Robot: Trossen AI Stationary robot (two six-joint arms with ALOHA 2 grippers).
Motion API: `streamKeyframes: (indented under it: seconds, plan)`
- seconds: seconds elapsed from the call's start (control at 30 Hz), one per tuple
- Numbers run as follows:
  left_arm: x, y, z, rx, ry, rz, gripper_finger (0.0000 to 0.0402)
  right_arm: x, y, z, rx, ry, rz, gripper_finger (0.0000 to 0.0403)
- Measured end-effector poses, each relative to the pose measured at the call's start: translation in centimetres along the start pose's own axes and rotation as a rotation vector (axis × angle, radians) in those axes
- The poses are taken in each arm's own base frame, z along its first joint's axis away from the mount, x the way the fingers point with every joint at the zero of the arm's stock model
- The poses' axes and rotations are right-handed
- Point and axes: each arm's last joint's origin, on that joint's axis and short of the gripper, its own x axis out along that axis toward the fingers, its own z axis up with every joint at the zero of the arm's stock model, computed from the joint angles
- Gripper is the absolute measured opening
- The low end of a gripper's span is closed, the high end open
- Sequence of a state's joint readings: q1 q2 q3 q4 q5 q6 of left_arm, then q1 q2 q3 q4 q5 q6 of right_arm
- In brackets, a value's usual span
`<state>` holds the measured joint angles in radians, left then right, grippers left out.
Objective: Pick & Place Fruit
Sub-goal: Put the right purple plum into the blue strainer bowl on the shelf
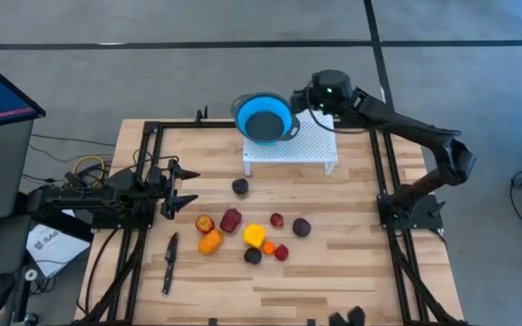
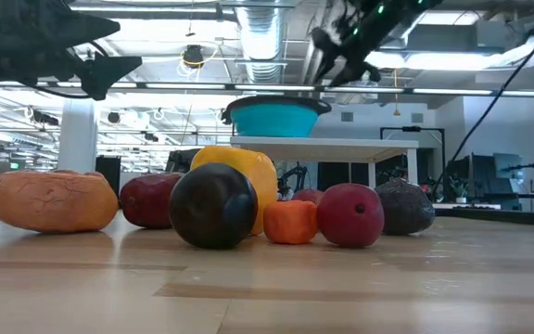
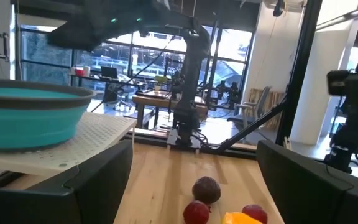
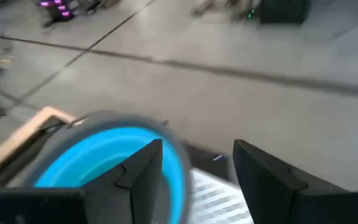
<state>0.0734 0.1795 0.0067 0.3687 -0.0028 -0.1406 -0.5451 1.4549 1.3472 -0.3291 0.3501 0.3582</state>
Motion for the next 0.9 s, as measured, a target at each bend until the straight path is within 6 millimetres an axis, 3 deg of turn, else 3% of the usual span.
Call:
streamKeyframes:
  seconds: [0.17,0.3,0.5,0.67,0.8,0.9]
  plan:
    - [0.0,0.0,0.0,-0.022,0.001,-0.001,0.0337,-5.4,2.4,-0.6,-0.186,-0.043,-0.053,0.0175]
    - [0.0,0.0,0.0,-0.022,0.001,0.0,0.0337,-9.5,4.1,-3.2,-0.277,-0.077,-0.031,0.0162]
    - [0.0,0.0,0.0,-0.022,0.001,0.0,0.0337,-13.9,4.7,-10.7,-0.284,-0.041,0.114,0.0145]
    - [0.0,0.0,0.0,-0.022,0.001,-0.001,0.0337,-17.1,6.1,-17.5,-0.265,-0.032,0.347,0.0129]
    - [0.0,0.0,0.1,-0.022,-0.011,-0.002,0.0337,-19.2,7.5,-22.7,-0.432,-0.018,0.516,0.0116]
    - [0.0,0.0,0.2,-0.022,-0.016,-0.003,0.0337,-19.8,8.3,-25.6,-0.52,0.021,0.547,0.0108]
